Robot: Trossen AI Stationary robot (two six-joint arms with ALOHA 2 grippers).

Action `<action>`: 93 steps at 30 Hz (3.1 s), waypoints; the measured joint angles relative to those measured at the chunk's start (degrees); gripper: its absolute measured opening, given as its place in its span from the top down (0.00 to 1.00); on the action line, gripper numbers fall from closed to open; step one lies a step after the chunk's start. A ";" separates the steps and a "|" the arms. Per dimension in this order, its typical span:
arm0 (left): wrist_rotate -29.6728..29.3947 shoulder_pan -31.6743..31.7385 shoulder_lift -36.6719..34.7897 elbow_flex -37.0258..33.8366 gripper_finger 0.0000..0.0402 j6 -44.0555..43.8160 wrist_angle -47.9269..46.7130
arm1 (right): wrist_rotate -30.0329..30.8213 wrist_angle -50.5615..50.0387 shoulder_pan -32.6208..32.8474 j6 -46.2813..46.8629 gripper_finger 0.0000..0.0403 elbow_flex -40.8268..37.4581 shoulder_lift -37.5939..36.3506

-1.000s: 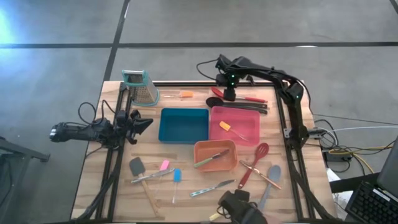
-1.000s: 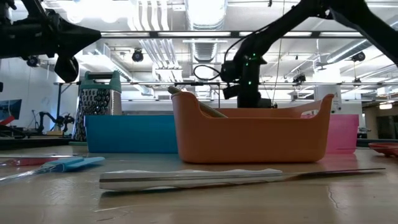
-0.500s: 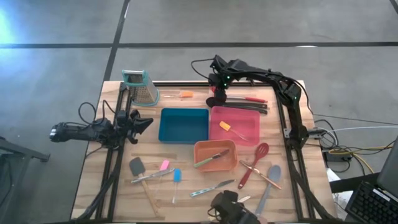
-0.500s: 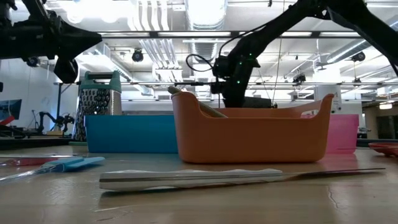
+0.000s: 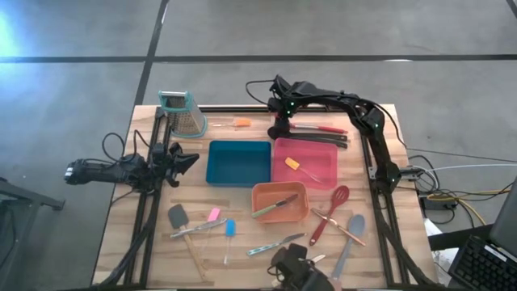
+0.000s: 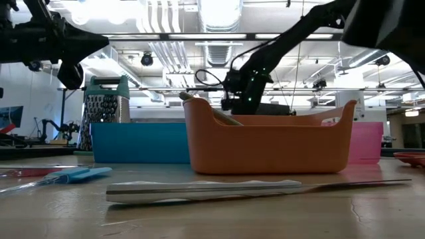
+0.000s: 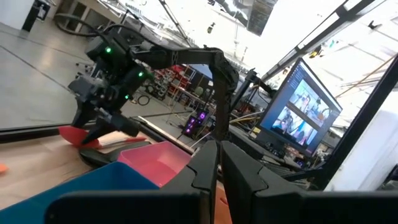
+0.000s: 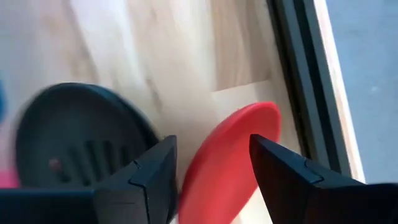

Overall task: Pick & Place Kitchen Items
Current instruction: Put the red serving spoon into the blue bin

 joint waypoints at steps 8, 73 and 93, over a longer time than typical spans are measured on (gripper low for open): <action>0.02 -0.02 0.00 0.00 0.94 -0.85 -0.30 | 2.44 0.61 -1.07 -0.10 0.65 0.00 1.79; 12.01 0.46 53.93 55.83 0.50 38.05 -13.01 | -23.37 40.57 33.11 34.95 0.95 1.07 -44.65; 12.83 3.34 57.57 54.21 0.50 38.03 -5.52 | -23.28 44.40 34.63 36.53 0.95 0.59 -40.82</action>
